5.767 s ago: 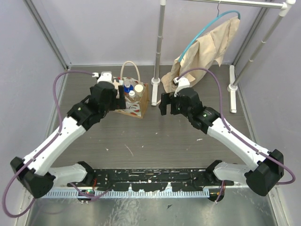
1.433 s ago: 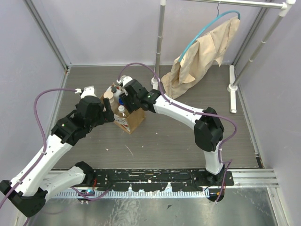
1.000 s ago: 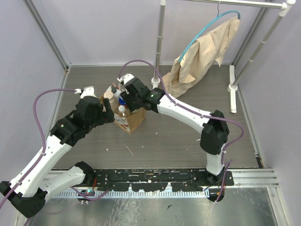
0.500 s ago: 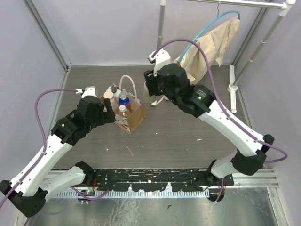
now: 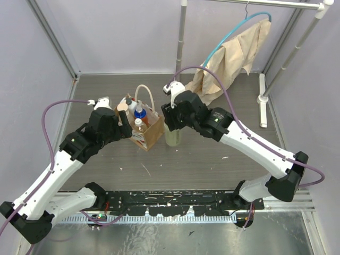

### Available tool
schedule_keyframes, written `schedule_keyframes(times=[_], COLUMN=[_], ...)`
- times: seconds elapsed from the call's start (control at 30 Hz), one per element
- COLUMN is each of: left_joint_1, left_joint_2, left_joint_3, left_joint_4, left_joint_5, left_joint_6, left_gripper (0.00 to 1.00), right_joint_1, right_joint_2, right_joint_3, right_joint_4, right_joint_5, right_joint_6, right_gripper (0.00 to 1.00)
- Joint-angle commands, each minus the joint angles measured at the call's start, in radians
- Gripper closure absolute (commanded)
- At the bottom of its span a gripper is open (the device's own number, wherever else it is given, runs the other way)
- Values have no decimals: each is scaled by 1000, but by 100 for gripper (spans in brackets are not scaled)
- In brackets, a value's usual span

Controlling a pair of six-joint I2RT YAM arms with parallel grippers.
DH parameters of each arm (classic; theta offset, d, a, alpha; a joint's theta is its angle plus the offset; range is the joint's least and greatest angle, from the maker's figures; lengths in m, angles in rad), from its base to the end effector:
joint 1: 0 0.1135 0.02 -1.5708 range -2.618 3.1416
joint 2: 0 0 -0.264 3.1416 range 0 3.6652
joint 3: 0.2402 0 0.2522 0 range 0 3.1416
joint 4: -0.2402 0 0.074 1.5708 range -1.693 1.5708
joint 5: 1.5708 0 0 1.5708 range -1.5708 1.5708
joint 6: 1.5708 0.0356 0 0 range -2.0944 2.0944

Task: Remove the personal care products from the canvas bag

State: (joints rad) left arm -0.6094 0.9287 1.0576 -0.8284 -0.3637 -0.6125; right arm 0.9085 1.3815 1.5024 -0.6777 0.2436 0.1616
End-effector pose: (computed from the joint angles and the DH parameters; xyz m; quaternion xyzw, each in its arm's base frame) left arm 0.1542 -0.0922 0.3468 -0.0777 0.8915 -0.1038 0.4340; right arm 0.1903 0.2300 0.4045 -0.2616 0.8294 0.1544 0.4688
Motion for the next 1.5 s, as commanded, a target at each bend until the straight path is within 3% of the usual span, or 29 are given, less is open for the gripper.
schedule_keyframes(times=[0.0, 0.3, 0.47, 0.8, 1.17, 1.27, 1.37, 1.47], left_joint_1=[0, -9, -69, -70, -71, -71, -70, -71], left_joint_2=[11, 110, 206, 394, 533, 549, 560, 565], left_joint_3=[-10, 53, 150, 219, 207, 191, 176, 170], left_joint_4=[28, 91, 78, 42, 59, 86, 102, 106], left_joint_5=[29, 77, 46, 61, -43, -47, -46, -45], left_joint_6=[-15, 2, 23, 13, 24, 28, 35, 42], left_gripper=[7, 18, 16, 13, 13, 13, 20, 40], right_joint_1=[5, 5, 3, -29, -59, -65, -66, -66], right_joint_2=[-83, -66, -69, -78, -101, -101, -103, -104], right_joint_3=[-61, -195, -236, -272, -319, -328, -335, -339], right_joint_4=[162, 172, 168, 173, 194, 194, 196, 196], right_joint_5=[-17, 113, 157, 167, 167, 168, 173, 180], right_joint_6=[57, 61, 69, 69, 68, 68, 67, 65], right_gripper=[62, 62, 63, 63, 62, 54, 40, 35])
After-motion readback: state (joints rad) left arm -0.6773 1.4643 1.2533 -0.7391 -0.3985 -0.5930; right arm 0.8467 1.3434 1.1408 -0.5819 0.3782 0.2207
